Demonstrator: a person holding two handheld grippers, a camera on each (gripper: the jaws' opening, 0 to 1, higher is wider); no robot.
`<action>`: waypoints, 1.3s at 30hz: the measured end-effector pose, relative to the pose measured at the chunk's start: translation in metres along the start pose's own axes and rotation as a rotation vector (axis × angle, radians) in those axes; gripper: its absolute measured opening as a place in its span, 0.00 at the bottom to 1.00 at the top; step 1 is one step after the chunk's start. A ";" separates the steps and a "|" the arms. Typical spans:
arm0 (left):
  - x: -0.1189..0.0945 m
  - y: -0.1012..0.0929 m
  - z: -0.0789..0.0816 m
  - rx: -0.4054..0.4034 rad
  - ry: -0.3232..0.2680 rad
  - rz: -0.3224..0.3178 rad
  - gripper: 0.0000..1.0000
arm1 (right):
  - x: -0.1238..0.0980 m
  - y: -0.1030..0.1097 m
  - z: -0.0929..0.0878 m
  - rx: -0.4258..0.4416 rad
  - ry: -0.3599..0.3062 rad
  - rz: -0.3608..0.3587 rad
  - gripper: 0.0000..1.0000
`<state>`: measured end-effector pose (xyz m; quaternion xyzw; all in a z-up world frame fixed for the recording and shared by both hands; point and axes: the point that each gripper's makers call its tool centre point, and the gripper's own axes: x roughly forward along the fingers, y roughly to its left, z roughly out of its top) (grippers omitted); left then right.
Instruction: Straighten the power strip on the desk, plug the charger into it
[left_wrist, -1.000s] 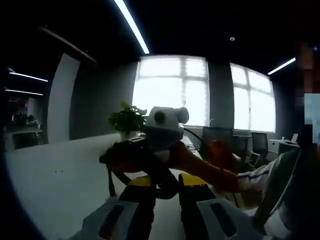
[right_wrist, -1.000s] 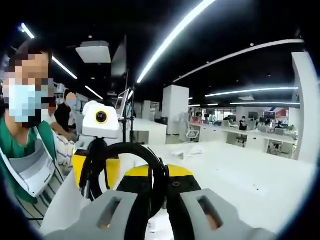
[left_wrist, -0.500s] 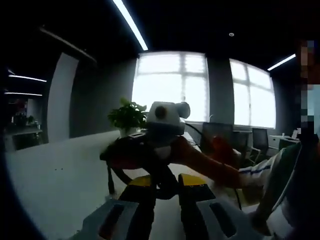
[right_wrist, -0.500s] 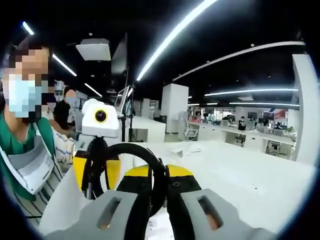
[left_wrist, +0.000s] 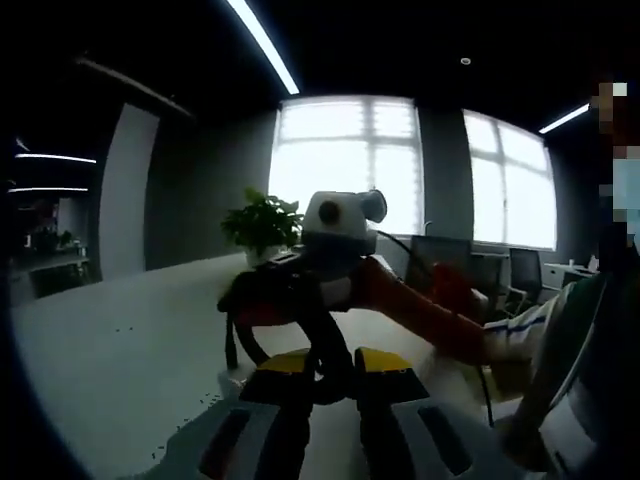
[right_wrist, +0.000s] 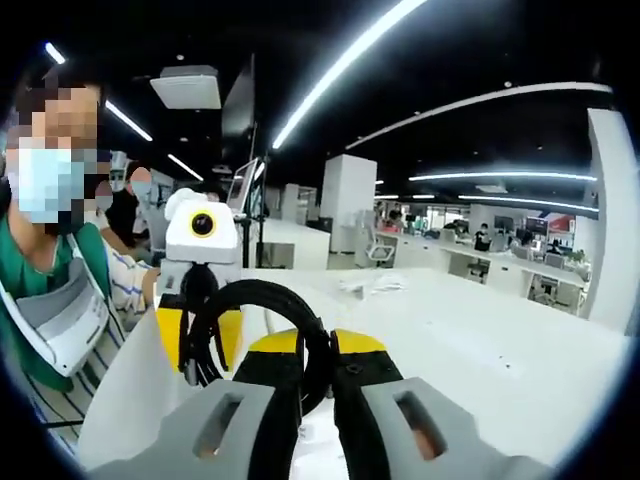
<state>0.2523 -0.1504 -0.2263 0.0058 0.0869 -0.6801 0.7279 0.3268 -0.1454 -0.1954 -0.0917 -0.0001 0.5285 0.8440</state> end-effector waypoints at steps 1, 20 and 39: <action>-0.001 -0.001 0.000 -0.010 -0.004 -0.006 0.16 | 0.000 0.001 0.001 0.004 0.001 0.002 0.08; -0.019 0.006 -0.009 -0.080 -0.022 0.026 0.15 | 0.001 0.004 -0.008 -0.039 0.120 -0.100 0.10; -0.036 0.017 -0.011 -0.125 -0.045 0.045 0.15 | -0.016 0.005 -0.026 -0.160 0.378 -0.114 0.12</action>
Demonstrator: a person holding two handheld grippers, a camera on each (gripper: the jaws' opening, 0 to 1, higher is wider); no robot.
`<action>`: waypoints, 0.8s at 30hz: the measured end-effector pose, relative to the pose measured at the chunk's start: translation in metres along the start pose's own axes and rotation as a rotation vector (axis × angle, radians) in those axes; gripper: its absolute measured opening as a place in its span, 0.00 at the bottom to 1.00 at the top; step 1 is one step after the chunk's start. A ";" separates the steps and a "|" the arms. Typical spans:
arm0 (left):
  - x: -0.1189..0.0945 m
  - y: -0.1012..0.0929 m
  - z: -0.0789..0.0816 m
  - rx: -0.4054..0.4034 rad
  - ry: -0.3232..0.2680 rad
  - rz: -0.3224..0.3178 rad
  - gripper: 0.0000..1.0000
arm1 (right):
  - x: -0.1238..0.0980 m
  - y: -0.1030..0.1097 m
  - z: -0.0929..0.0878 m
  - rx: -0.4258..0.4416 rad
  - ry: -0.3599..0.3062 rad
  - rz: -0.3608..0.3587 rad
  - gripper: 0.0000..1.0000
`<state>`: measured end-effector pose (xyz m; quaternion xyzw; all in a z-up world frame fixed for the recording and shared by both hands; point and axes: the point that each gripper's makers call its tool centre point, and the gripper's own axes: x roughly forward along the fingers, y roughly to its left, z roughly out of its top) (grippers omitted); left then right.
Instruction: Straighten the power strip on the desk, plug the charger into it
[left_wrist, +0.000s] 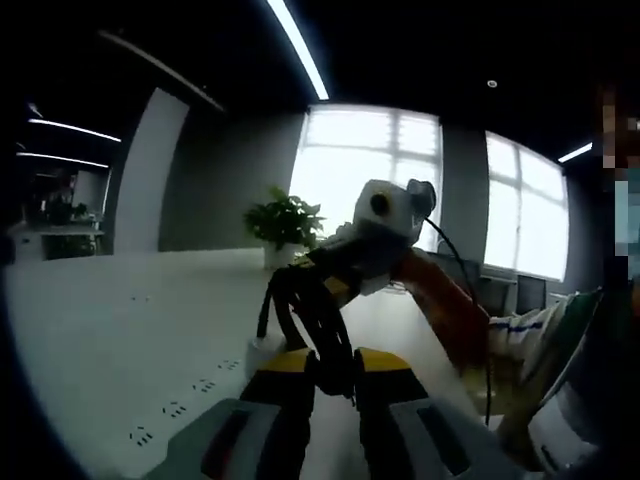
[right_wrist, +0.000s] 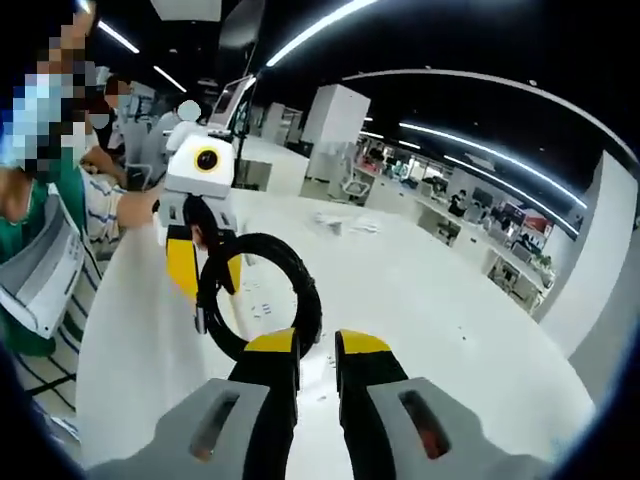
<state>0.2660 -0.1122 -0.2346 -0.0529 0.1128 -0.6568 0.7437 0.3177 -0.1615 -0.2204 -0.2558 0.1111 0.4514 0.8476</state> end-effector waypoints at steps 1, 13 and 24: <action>0.000 0.000 0.000 -0.001 0.000 -0.001 0.15 | 0.000 0.000 0.001 0.006 -0.003 0.002 0.12; 0.003 -0.011 -0.016 0.020 0.045 -0.023 0.16 | 0.018 0.016 0.003 -0.022 0.144 0.067 0.17; 0.003 -0.012 -0.028 0.002 0.070 -0.035 0.16 | 0.032 0.023 -0.014 -0.128 0.393 0.112 0.18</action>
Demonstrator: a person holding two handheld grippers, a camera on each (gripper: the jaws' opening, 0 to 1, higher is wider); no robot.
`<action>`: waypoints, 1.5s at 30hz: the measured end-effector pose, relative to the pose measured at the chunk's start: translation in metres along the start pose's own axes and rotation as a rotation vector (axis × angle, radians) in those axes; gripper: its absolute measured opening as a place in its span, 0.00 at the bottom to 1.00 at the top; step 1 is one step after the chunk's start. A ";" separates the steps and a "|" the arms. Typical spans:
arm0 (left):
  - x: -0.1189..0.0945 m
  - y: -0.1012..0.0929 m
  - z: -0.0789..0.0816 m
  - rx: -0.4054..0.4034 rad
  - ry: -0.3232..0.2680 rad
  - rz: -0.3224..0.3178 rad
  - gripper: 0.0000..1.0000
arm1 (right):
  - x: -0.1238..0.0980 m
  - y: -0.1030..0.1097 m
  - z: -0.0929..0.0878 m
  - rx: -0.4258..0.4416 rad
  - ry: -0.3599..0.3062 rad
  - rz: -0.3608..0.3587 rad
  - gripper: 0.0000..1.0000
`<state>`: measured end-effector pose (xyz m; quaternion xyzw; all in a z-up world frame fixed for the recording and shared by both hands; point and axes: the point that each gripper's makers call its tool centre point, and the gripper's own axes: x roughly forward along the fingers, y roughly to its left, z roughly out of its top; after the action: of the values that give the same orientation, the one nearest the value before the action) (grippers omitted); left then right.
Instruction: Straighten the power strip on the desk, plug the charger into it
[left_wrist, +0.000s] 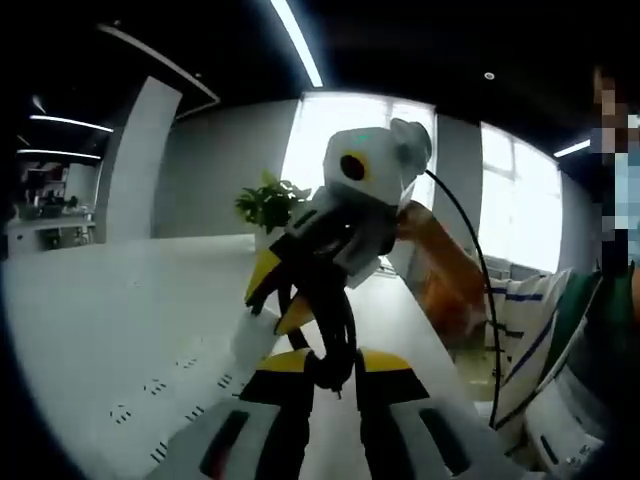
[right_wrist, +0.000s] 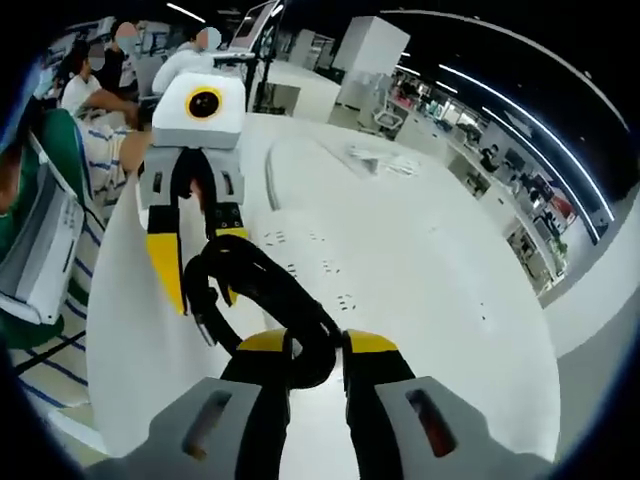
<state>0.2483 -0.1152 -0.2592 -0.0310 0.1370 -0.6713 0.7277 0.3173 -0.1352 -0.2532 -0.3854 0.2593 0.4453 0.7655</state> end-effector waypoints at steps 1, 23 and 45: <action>0.000 0.000 -0.001 -0.001 0.003 -0.001 0.16 | 0.001 0.000 0.000 -0.004 0.018 -0.003 0.18; -0.051 0.050 -0.001 0.013 -0.045 0.132 0.15 | 0.009 -0.003 -0.014 -0.173 0.264 -0.061 0.23; -0.097 0.098 -0.011 0.083 -0.012 0.327 0.15 | 0.012 -0.003 -0.016 -0.186 0.292 0.022 0.22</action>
<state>0.3345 -0.0083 -0.2768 0.0178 0.1081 -0.5490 0.8286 0.3243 -0.1432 -0.2704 -0.5124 0.3297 0.4152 0.6756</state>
